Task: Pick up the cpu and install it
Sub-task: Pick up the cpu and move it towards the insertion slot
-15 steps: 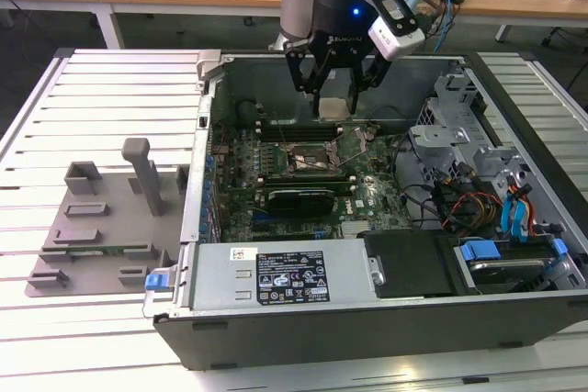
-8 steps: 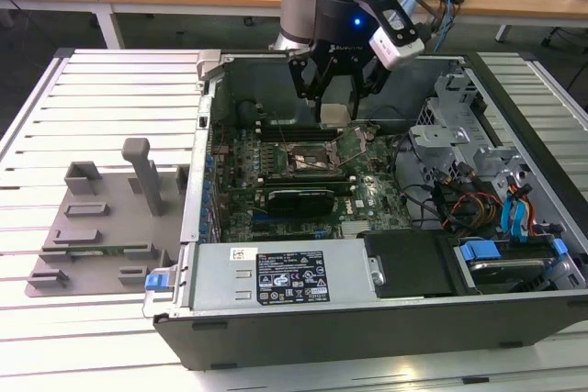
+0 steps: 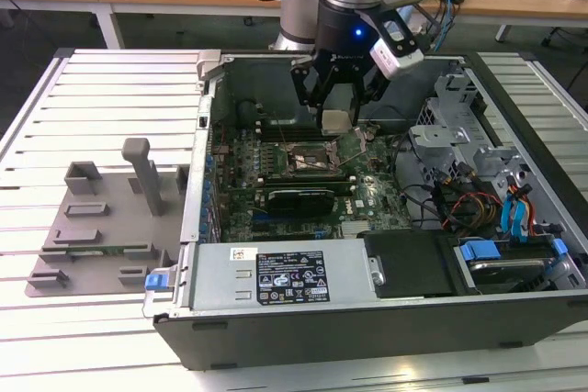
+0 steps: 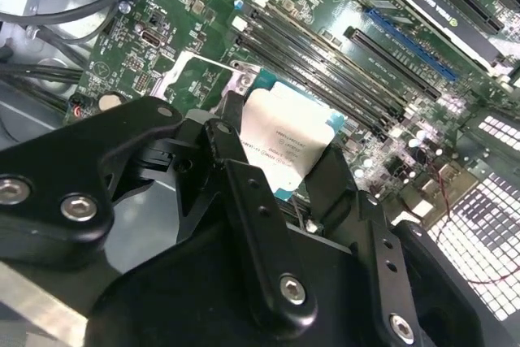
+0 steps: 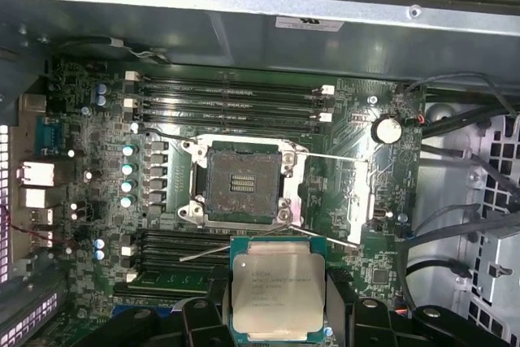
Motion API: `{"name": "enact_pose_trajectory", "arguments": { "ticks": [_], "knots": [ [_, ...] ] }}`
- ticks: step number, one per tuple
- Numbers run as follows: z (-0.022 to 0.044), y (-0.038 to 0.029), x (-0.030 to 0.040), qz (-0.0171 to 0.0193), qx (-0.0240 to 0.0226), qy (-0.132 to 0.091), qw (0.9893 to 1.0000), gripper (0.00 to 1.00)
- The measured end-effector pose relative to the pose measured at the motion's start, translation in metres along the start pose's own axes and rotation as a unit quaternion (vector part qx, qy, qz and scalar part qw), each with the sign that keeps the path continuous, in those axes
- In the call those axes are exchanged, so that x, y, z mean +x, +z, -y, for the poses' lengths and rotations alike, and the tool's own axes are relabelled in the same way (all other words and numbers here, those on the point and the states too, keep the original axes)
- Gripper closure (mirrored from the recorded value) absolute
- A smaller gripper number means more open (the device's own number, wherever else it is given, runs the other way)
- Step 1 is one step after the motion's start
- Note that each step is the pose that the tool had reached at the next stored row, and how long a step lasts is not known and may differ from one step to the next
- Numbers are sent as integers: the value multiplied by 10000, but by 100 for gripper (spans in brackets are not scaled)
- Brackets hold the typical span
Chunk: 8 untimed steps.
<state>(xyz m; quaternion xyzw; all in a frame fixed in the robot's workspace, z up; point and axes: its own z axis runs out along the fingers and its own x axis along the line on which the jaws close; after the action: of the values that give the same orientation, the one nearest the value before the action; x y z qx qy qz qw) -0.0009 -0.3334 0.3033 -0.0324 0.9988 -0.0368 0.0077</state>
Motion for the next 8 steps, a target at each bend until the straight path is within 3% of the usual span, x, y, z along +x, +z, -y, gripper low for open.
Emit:
{"name": "enact_pose_trajectory", "arguments": {
  "ticks": [5,8],
  "knots": [
    [-7,108,-17,-1,0,0,10000,45],
    [-7,118,-20,-1,0,0,10000,45]
  ]
}}
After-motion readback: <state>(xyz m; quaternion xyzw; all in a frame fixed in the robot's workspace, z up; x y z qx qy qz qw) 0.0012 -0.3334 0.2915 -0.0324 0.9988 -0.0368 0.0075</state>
